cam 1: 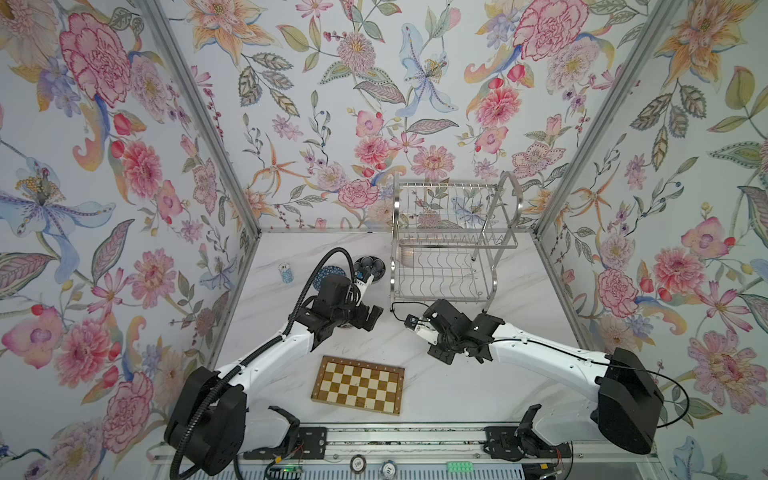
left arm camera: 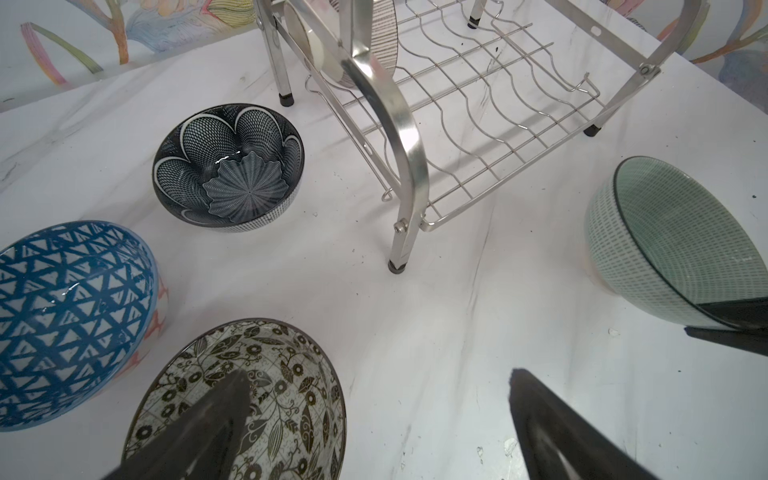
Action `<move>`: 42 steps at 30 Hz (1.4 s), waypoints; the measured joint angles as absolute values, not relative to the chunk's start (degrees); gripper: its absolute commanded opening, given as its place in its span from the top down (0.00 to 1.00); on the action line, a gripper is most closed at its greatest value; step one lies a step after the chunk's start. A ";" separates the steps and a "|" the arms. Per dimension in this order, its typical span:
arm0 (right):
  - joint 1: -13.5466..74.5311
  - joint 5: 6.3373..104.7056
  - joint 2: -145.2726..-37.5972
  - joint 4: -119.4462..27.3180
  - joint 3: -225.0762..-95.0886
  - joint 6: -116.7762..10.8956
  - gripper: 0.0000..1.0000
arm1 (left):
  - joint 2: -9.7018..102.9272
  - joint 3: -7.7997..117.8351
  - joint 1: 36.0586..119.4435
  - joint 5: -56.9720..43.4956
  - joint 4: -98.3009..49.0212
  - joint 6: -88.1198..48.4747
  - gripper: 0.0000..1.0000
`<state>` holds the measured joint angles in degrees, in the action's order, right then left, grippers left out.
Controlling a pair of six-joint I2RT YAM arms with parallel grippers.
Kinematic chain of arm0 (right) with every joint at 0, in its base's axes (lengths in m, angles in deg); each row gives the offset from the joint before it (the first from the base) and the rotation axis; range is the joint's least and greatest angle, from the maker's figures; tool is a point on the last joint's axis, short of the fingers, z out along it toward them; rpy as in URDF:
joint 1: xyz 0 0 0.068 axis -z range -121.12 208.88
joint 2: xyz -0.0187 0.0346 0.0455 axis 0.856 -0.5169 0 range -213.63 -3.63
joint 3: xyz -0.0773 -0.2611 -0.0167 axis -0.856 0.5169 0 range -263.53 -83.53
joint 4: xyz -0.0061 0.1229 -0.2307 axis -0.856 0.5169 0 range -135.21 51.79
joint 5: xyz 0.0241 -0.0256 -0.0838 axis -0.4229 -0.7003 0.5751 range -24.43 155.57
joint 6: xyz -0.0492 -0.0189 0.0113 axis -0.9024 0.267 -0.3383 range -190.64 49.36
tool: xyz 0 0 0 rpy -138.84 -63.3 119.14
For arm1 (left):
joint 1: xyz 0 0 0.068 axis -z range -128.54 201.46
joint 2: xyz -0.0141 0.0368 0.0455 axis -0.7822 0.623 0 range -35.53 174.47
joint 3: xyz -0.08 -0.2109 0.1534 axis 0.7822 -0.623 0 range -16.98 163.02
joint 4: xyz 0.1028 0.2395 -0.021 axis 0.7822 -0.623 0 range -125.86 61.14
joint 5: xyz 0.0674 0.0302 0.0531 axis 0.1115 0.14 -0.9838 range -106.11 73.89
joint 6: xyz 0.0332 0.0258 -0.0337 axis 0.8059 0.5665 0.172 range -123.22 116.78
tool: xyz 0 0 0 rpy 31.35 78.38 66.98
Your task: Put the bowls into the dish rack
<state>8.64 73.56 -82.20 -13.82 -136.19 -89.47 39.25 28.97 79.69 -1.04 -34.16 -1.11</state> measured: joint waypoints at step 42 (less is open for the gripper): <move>21.14 54.53 -79.20 -77.03 -119.25 -58.37 1.00 | 36.78 28.27 79.69 2.79 -31.17 -1.09 0.01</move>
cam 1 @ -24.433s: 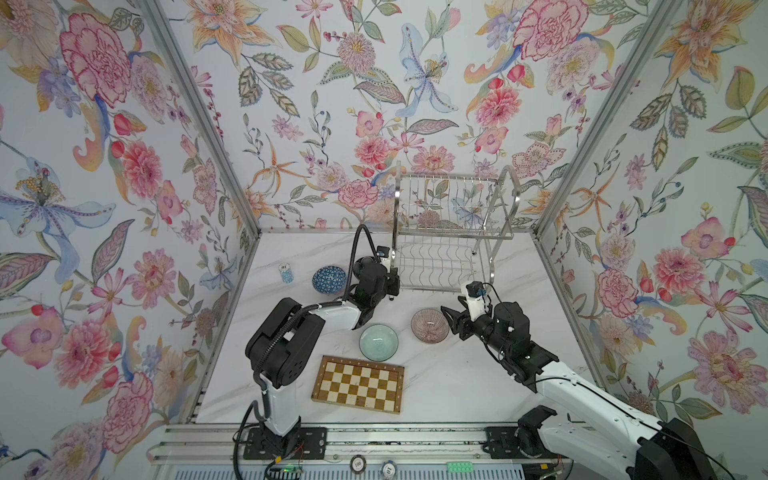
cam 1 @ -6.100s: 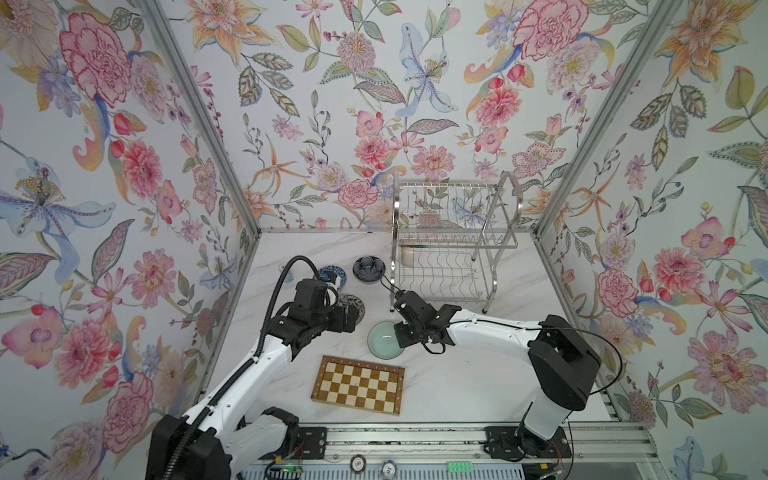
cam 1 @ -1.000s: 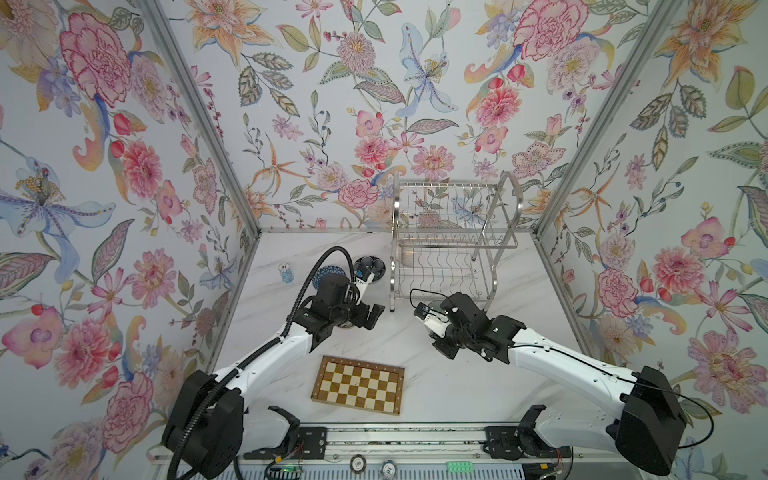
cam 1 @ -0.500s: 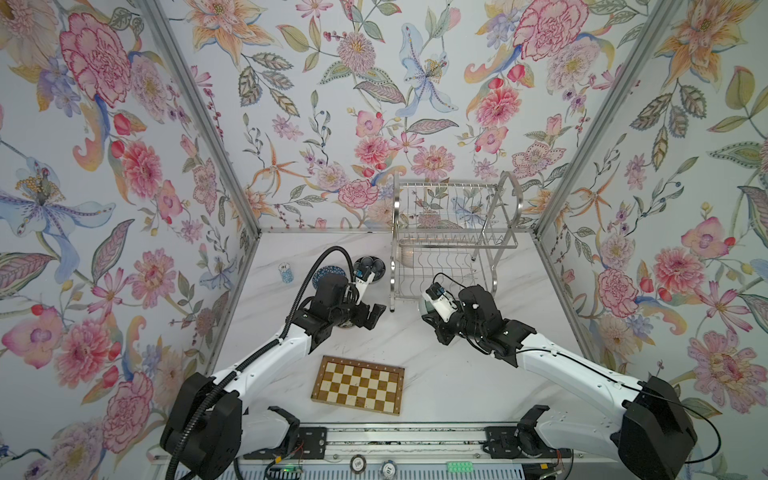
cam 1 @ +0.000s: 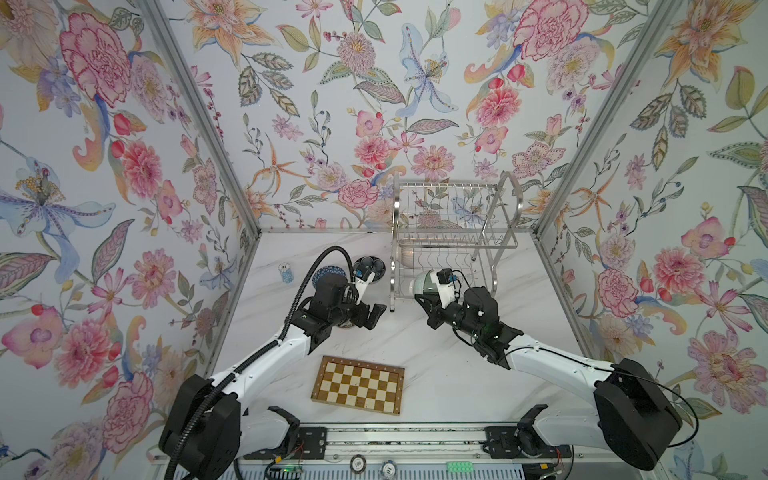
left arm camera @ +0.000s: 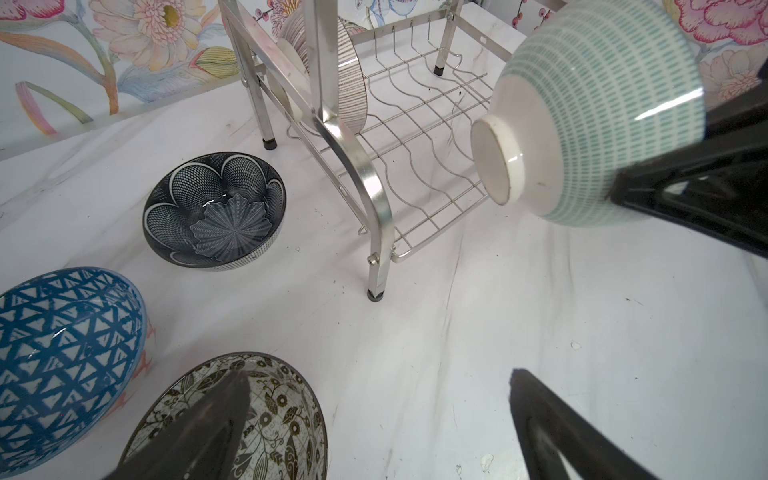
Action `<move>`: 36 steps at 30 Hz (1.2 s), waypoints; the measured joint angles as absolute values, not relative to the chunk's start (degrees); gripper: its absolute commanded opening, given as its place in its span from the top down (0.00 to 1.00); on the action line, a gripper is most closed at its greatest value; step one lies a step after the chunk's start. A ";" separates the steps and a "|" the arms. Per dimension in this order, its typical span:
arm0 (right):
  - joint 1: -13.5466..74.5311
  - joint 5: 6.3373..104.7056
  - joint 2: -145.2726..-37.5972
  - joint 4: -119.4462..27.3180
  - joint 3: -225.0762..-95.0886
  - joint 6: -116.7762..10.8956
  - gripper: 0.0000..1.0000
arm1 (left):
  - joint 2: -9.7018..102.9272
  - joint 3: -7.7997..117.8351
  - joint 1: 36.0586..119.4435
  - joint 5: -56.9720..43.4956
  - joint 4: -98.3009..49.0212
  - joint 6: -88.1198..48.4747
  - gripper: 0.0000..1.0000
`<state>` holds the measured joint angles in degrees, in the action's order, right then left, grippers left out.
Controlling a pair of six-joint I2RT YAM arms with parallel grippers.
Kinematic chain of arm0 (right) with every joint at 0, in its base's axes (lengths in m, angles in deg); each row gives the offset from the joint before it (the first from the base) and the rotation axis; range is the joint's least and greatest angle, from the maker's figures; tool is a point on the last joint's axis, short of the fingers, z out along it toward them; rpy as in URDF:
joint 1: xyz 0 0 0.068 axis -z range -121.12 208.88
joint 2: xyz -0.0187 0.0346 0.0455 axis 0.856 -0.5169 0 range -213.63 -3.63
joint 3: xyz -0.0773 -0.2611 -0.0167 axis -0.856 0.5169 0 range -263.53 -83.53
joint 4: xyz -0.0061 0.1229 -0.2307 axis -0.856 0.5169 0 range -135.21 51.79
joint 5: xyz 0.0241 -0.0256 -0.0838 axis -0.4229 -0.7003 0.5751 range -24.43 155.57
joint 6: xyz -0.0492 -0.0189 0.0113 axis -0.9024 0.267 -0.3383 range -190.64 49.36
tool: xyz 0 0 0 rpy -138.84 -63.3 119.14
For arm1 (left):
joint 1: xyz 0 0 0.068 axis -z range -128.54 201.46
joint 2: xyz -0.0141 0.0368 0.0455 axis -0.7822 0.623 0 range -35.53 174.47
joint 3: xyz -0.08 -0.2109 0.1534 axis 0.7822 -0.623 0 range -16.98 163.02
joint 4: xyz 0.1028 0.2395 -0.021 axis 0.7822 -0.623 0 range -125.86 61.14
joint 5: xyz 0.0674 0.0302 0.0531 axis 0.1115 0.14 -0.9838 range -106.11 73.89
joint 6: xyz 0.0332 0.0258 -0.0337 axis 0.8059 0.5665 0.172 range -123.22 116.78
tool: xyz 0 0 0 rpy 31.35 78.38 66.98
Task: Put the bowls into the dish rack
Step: 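Lift and carry the mint-green bowl with the right gripper into the rack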
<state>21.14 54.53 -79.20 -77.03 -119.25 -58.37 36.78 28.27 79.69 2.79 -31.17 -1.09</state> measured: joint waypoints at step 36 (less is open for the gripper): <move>27.50 64.19 -102.85 -120.54 -116.39 -25.91 1.00 | 36.78 28.16 79.69 4.71 -30.51 -1.09 0.01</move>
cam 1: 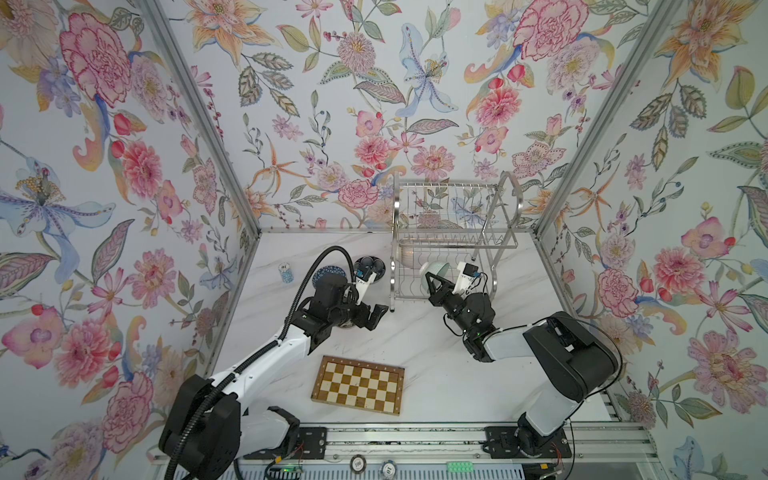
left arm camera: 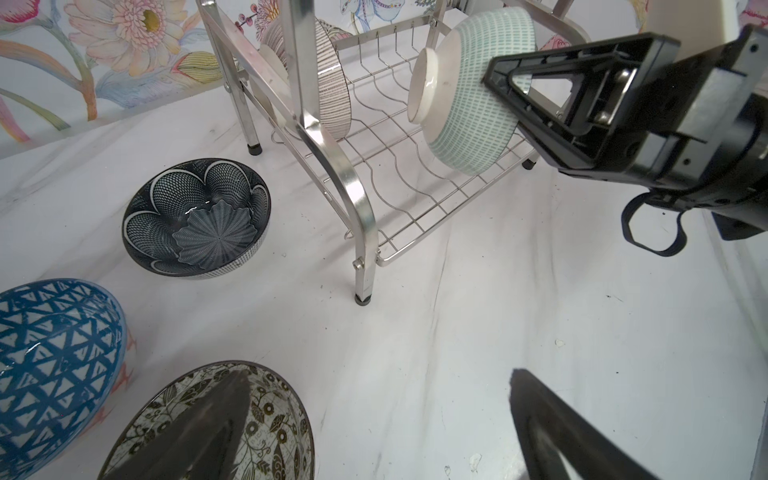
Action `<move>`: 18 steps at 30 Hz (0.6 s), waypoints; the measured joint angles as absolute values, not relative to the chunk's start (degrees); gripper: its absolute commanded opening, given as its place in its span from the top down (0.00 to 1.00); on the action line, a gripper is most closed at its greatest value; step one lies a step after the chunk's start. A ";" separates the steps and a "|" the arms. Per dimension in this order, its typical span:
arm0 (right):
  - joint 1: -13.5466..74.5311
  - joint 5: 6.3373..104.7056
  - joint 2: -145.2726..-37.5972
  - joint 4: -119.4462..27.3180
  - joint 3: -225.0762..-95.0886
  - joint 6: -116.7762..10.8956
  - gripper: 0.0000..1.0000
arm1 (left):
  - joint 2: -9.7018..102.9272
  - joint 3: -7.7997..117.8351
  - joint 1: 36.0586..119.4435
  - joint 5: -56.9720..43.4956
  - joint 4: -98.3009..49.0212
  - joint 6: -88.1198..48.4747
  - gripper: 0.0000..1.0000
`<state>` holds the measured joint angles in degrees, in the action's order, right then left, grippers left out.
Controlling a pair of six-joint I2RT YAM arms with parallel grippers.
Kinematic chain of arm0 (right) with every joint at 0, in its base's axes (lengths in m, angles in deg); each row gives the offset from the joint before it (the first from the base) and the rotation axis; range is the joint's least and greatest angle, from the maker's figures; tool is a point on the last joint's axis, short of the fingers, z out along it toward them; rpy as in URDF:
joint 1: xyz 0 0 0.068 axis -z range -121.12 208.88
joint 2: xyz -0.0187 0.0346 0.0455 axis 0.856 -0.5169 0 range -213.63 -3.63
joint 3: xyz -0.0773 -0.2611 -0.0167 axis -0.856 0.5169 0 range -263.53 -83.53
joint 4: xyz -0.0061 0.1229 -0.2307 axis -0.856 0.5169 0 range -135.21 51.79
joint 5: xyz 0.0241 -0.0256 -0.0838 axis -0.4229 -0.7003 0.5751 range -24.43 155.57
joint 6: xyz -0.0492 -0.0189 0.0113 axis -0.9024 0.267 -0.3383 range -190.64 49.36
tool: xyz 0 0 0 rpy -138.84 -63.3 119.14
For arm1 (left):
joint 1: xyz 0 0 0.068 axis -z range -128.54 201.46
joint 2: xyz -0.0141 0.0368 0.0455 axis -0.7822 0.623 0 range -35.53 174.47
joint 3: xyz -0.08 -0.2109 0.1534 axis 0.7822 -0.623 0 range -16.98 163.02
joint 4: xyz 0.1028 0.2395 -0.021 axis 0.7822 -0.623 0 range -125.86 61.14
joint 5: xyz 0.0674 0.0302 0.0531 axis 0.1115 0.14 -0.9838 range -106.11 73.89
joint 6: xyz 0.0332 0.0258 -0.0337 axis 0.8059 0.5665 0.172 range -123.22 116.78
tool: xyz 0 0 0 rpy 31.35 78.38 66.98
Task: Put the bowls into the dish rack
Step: 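Lift and carry the mint-green bowl with the right gripper into the rack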
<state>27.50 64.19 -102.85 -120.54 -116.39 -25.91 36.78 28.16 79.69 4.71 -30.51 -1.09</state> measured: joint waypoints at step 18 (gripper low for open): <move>32.22 62.55 -108.80 -122.58 -123.71 -12.84 0.99 | 36.78 28.14 79.69 4.73 -30.47 -1.09 0.01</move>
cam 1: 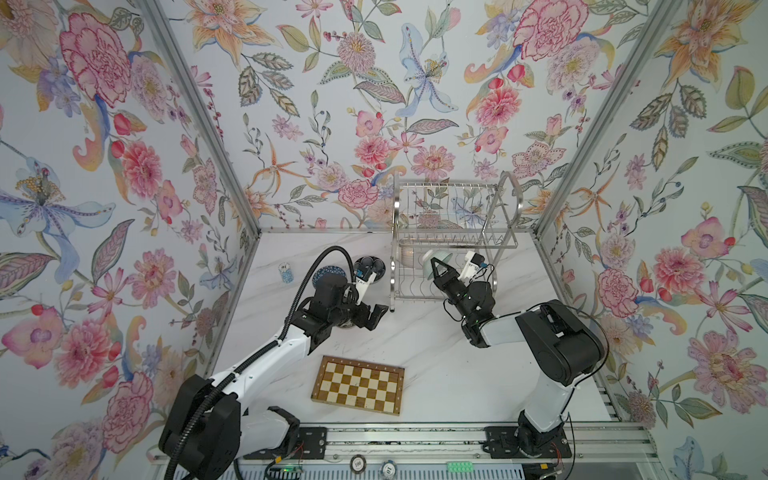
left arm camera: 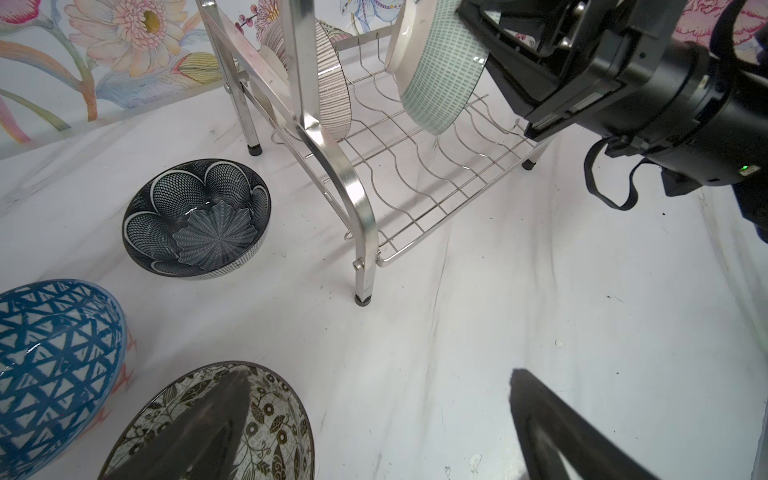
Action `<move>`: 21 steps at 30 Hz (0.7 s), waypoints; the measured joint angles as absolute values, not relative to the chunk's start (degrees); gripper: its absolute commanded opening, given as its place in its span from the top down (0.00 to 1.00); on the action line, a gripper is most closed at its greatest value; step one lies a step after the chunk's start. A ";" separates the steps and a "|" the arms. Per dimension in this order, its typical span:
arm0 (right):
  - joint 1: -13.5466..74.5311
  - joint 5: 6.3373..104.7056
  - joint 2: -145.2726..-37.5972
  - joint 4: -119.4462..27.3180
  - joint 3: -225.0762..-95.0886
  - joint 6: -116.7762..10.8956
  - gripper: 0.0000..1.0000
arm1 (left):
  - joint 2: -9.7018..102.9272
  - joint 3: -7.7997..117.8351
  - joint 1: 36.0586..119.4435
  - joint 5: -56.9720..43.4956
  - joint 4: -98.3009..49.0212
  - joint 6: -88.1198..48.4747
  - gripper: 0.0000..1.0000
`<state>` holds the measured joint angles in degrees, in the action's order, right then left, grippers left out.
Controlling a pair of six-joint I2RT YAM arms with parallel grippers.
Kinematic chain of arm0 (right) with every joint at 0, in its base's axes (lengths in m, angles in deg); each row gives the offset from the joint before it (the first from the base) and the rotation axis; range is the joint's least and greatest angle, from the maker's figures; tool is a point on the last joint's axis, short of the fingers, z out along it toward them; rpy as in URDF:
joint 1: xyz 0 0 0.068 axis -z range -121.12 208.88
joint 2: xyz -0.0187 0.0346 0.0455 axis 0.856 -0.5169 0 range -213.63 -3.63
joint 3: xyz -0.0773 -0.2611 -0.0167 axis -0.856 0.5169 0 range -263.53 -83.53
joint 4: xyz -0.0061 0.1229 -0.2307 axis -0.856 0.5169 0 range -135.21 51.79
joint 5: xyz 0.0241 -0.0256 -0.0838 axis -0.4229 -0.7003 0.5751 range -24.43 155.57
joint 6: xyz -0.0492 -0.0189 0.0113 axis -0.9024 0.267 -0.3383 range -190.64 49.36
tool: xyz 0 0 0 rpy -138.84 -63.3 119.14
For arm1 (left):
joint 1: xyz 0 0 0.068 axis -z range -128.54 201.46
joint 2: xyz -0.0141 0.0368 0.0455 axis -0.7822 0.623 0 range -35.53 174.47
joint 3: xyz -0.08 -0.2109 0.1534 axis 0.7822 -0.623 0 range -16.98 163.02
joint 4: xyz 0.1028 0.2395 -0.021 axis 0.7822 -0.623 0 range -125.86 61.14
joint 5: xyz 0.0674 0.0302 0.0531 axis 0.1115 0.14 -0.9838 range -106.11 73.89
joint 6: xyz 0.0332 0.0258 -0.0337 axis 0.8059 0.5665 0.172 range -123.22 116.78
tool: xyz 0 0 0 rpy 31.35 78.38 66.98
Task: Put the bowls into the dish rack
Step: 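Lift and carry the mint-green bowl with the right gripper into the rack, then lower the mint-green bowl upright into the rack slots beside the striped bowl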
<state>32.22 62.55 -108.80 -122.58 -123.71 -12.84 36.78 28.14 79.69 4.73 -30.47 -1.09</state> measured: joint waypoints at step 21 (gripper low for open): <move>39.11 48.19 -111.66 -114.36 -131.45 -4.51 0.98 | 36.85 28.14 79.69 4.73 -30.44 -1.09 0.01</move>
